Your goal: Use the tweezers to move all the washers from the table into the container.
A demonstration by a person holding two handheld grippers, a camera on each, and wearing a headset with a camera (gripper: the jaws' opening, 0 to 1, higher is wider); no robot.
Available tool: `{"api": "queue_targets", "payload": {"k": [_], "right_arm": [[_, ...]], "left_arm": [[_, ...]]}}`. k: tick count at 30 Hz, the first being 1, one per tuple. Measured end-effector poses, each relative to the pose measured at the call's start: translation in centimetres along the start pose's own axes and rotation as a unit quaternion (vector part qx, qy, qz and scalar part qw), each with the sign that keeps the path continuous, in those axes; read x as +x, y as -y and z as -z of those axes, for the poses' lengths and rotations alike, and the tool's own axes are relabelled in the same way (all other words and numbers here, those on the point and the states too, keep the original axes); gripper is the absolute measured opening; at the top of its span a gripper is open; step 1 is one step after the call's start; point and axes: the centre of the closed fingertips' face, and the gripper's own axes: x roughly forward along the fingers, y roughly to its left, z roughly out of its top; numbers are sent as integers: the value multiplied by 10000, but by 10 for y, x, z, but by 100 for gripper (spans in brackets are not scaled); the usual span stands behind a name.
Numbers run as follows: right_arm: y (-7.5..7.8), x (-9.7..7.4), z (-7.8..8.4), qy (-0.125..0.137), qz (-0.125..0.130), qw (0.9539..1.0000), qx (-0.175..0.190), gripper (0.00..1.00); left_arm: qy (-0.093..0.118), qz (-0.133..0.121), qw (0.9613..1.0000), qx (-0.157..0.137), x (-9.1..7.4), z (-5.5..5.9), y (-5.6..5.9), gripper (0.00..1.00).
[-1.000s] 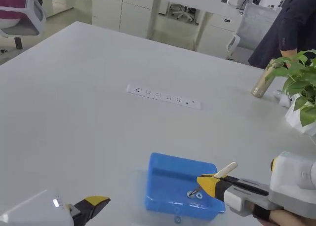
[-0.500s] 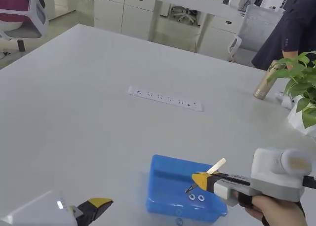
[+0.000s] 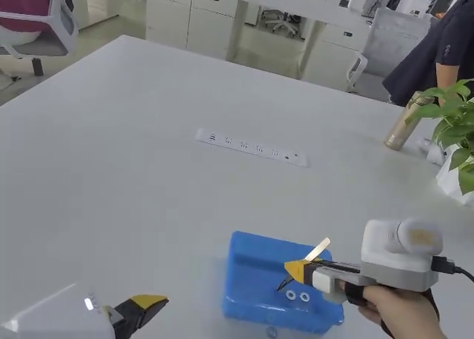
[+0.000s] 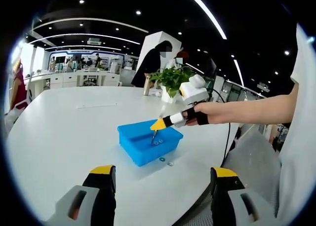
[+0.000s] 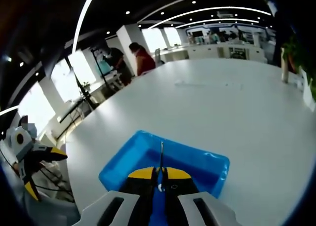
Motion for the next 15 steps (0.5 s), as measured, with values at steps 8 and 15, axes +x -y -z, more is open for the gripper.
{"api": "queue_targets", "payload": {"k": [8, 15], "right_arm": [[0, 2, 3, -68, 57, 10000, -12, 3], [-1, 2, 3, -71, 75, 9999, -33, 3]], "left_arm": [[-17, -49, 10000, -14, -1, 2, -3, 80], [-27, -19, 10000, -21, 0, 2, -1, 80]]}}
